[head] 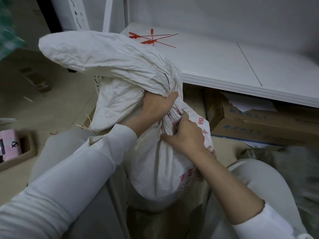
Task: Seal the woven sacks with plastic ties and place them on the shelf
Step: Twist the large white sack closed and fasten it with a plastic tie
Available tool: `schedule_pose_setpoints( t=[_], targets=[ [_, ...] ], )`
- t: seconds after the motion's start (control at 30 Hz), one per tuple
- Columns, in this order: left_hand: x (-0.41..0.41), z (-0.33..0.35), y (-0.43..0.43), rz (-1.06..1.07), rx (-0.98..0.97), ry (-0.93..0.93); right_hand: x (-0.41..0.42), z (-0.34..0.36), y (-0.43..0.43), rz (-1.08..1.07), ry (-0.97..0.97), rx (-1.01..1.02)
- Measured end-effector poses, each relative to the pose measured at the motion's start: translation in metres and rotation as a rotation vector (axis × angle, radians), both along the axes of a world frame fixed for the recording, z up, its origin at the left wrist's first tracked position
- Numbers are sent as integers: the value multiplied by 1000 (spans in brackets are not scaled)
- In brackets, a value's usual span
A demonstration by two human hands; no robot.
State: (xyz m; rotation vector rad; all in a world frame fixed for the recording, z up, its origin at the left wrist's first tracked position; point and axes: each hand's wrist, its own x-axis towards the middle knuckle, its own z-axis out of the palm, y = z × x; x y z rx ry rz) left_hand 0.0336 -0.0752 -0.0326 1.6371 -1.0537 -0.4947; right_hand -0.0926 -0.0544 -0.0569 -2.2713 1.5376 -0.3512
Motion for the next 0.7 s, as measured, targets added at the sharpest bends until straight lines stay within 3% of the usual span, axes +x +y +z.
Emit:
schedule_pose_setpoints(
  t=[0.13, 0.33, 0.5, 0.7],
  targets=[
    [-1, 1, 2, -15, -38, 31, -6, -3, -12, -15, -194, -123],
    [-9, 7, 15, -94, -77, 11, -15, -7, -36, 118, -449, -132],
    [-16, 13, 25, -103, -130, 54, -22, -4, -50, 206, -449, -238],
    [-17, 2, 23, -105, -79, 45, -31, -3, -64, 253, -453, -226]
  ],
)
